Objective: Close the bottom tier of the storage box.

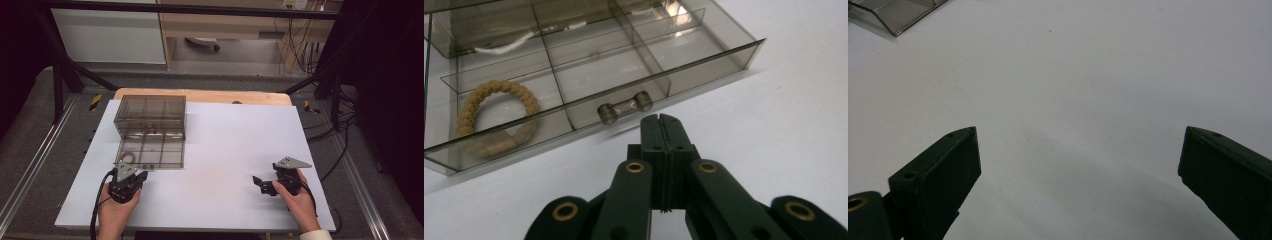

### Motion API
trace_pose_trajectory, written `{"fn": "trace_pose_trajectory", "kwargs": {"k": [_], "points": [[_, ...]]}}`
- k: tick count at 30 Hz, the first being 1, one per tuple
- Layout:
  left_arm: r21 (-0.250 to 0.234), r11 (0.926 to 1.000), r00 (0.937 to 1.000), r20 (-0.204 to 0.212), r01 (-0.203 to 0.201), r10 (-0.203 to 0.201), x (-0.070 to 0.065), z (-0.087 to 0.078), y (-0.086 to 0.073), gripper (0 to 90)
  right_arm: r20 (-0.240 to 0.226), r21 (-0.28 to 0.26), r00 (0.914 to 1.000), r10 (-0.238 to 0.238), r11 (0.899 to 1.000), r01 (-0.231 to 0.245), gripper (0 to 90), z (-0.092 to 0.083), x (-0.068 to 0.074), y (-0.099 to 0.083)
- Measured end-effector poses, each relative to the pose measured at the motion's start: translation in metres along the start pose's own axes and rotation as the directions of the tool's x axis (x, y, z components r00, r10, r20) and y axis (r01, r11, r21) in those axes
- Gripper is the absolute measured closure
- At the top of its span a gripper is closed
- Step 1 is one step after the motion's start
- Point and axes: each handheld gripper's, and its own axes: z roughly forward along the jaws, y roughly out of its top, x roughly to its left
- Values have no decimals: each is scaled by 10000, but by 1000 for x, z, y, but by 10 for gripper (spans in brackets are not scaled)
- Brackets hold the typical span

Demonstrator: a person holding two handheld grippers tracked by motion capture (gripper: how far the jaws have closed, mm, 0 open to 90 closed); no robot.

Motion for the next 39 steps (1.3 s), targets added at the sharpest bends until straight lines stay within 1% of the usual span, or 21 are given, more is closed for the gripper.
{"fn": "trace_pose_trajectory", "kwargs": {"k": [1,3,8,11,15,17,20,21,22,25,26,27,29,31,34,37,39], "points": [[167,9998,9999,-77,-70,71,0,3,0,899,-4,8,10000,-19,10000,19,39,0,0,0],[345,9994,9998,-172,-40,46,1,8,1,900,-28,16,10000,-49,10000,49,39,0,0,0],[641,9977,9994,-249,-227,244,-1,19,3,900,-36,6,10000,-60,10000,61,39,0,-1,0],[594,9980,9996,-163,-201,211,-3,22,4,900,-35,-3,10000,-66,10000,65,39,-1,-3,0],[276,9996,9999,146,-85,81,-7,20,7,900,-45,50,10000,-60,10000,60,39,0,-4,0],[188,9997,9997,187,-154,150,-10,20,9,900,-38,62,10000,-78,9999,78,39,0,-3,-1],[148,9999,9989,468,20,-27,-13,25,13,900,-47,116,9999,-98,9999,99,39,1,-2,-1],[177,9998,9987,511,-83,74,-15,29,16,900,-47,123,9999,-94,9999,95,39,1,-2,-1],[193,9997,9986,493,-177,167,-17,31,17,900,-48,140,9999,-142,9998,142,39,1,-2,-1],[188,9996,9987,476,-200,191,-20,38,22,900,-79,124,9998,-190,9997,191,39,1,-1,-1],[248,9993,9987,415,-294,284,-22,40,24,900,-101,145,9998,-155,9998,156,39,1,-1,-1],[277,9992,9988,397,-304,293,-22,41,24,900,-96,119,9999,-134,9998,135,39,1,-2,-1],[324,9990,9993,227,-301,294,-23,43,24,900,-116,104,9999,-94,9999,96,39,1,-2,-1],[456,9982,9992,134,-380,374,-23,45,23,900,-134,118,9998,-154,9998,155,39,1,-3,-1],[566,9979,9995,17,-315,314,-20,46,22,900,-154,123,9998,-148,9998,150,39,1,-4,-1],[564,9983,9998,-143,-145,154,-15,48,23,900,-183,78,9998,-115,9999,116,39,0,-5,-1],[536,9986,9999,-158,2,6,-11,50,26,900,-182,68,9998,-96,9999,97,39,0,-5,-1]]}}
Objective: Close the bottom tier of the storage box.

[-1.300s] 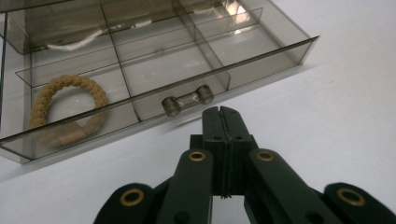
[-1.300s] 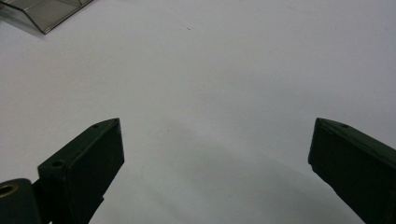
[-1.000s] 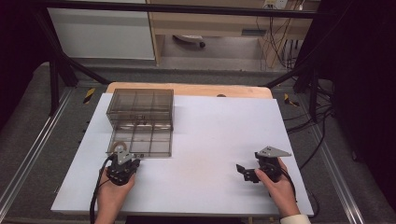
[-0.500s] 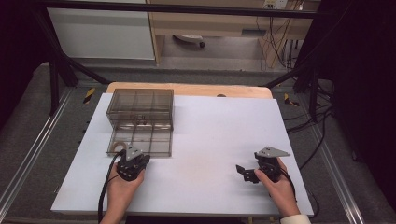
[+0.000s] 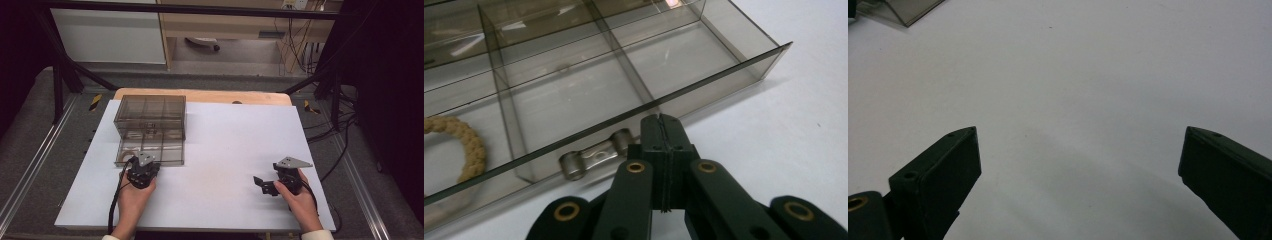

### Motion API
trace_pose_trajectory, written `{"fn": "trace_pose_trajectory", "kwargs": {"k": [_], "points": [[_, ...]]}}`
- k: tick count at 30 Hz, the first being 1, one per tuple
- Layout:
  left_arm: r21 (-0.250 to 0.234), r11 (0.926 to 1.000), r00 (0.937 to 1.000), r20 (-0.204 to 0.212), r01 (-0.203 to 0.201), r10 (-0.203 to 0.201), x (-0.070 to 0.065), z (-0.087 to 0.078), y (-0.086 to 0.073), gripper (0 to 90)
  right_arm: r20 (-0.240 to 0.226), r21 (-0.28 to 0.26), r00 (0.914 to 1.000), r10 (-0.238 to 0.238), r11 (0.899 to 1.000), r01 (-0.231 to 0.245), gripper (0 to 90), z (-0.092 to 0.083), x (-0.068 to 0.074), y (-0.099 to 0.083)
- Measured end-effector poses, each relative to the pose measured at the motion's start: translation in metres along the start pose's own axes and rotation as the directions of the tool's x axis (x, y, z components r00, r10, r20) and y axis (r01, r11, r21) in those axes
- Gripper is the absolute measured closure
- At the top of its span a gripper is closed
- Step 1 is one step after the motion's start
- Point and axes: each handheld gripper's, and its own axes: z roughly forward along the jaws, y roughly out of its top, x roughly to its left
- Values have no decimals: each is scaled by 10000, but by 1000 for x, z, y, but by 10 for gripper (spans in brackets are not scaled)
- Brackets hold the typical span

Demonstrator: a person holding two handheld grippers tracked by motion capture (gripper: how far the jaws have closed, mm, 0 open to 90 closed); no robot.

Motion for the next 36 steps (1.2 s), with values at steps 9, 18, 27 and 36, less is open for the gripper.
{"fn": "trace_pose_trajectory", "kwargs": {"k": [9,18,27,36], "points": [[110,9998,9999,46,-162,161,1,14,13,900,-24,28,10000,74,10000,-74,38,0,-2,-1],[271,9996,9999,92,-87,84,1,16,14,900,-58,56,9999,141,9999,-140,37,0,-6,-2],[165,9999,10000,47,32,-33,6,16,18,900,-25,48,9999,149,9999,-148,36,-1,-5,-3],[92,10000,10000,13,34,-34,7,17,18,900,-66,31,9999,149,9999,-149,32,-1,-5,-3]]}}
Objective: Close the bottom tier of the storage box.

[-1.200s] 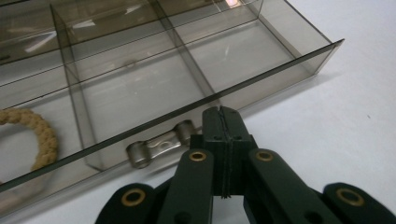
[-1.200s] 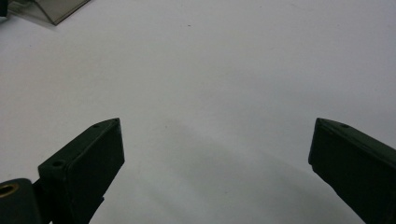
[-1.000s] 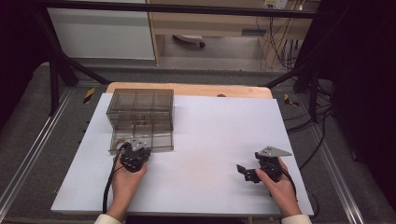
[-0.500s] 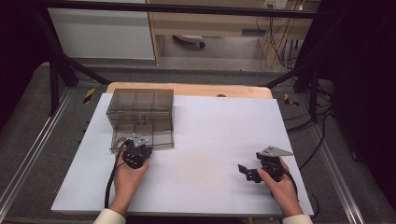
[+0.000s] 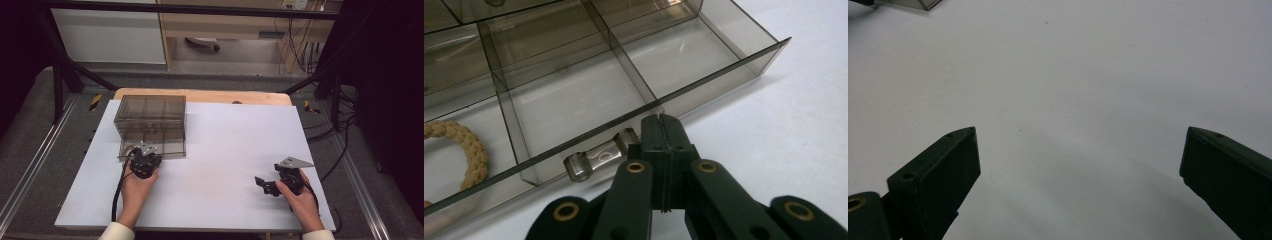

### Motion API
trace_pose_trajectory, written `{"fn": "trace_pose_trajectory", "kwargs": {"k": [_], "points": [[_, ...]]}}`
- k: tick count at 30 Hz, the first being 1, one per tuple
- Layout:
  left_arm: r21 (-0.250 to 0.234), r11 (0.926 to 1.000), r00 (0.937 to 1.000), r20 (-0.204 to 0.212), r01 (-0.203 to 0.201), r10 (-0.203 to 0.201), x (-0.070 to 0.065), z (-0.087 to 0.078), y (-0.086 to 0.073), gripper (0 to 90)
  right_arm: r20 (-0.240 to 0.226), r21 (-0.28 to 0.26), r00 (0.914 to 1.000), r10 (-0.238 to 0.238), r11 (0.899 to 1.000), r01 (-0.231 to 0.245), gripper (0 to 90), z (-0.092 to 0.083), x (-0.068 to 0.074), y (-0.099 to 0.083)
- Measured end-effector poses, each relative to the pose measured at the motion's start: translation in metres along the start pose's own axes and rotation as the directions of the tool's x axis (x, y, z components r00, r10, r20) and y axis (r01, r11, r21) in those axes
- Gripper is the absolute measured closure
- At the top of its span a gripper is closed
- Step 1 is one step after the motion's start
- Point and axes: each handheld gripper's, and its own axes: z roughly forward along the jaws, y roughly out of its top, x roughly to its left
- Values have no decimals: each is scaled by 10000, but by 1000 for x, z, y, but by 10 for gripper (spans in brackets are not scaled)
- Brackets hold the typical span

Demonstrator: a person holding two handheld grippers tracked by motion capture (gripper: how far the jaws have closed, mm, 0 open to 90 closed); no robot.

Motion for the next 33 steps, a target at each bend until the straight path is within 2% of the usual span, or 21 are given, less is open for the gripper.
{"fn": "trace_pose_trajectory", "kwargs": {"k": [10,16,33], "points": [[-33,9999,9999,-5,-147,147,0,0,-1,900,-48,39,10000,-45,10000,45,31,1,3,0],[-112,9999,10000,2,-20,20,2,-1,0,900,-8,47,10000,-80,10000,80,31,1,4,0],[-120,9999,10000,-46,-53,52,2,-1,-1,900,-29,46,9999,-141,9999,141,25,2,5,0]]}}
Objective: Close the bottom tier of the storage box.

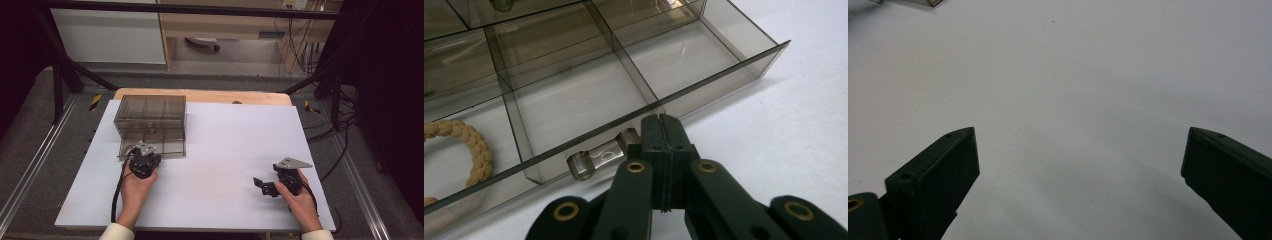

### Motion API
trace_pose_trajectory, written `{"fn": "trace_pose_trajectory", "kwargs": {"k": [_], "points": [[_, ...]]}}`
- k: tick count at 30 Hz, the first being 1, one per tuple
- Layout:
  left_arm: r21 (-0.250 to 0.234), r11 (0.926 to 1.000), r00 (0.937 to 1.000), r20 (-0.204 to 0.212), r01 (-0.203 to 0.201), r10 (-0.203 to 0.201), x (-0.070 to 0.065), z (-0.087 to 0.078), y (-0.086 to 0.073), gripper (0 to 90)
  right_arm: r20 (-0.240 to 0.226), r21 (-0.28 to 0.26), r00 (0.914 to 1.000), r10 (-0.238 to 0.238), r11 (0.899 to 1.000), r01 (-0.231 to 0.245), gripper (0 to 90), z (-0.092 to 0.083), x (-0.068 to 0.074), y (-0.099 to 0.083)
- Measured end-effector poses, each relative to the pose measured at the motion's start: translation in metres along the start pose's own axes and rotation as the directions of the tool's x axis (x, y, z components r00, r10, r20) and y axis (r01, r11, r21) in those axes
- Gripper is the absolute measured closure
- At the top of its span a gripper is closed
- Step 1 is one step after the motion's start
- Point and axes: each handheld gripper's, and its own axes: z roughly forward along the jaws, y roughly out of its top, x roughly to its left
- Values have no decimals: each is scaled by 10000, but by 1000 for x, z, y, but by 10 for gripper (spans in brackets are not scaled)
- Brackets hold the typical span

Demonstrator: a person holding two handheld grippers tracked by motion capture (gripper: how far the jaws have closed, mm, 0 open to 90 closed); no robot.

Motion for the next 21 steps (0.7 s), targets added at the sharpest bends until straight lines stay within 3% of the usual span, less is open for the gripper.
{"fn": "trace_pose_trajectory", "kwargs": {"k": [21], "points": [[-24,10000,10000,-82,-35,35,1,2,-1,900,11,87,10000,-41,10000,41,30,2,3,0]]}}
